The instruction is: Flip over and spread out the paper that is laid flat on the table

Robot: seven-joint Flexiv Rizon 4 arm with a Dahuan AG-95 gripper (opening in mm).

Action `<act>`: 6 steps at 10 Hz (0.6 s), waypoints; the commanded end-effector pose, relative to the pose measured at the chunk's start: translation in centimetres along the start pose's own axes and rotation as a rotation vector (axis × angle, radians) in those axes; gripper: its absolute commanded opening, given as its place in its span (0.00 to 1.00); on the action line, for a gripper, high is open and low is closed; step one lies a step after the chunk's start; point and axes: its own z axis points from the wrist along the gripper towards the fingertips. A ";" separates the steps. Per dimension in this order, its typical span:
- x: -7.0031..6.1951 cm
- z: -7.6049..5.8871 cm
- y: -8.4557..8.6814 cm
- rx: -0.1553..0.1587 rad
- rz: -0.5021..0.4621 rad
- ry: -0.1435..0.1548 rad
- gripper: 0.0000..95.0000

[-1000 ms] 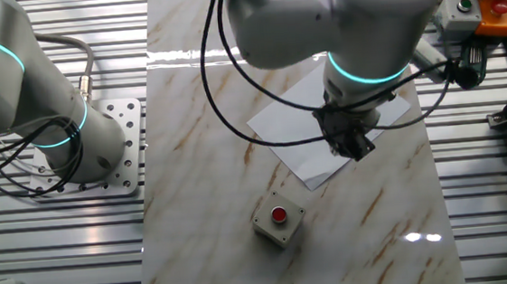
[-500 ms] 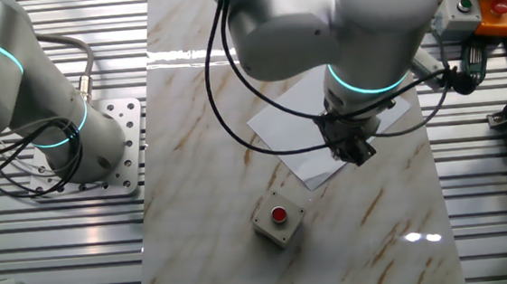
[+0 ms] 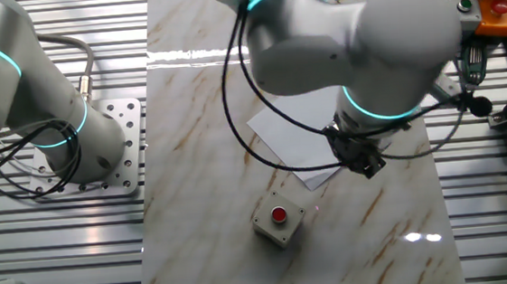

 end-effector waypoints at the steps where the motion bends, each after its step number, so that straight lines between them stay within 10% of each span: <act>1: -0.1 0.2 -0.1 -0.018 -0.003 -0.016 0.00; 6: -0.2 0.3 -0.3 -0.091 0.017 -0.052 0.00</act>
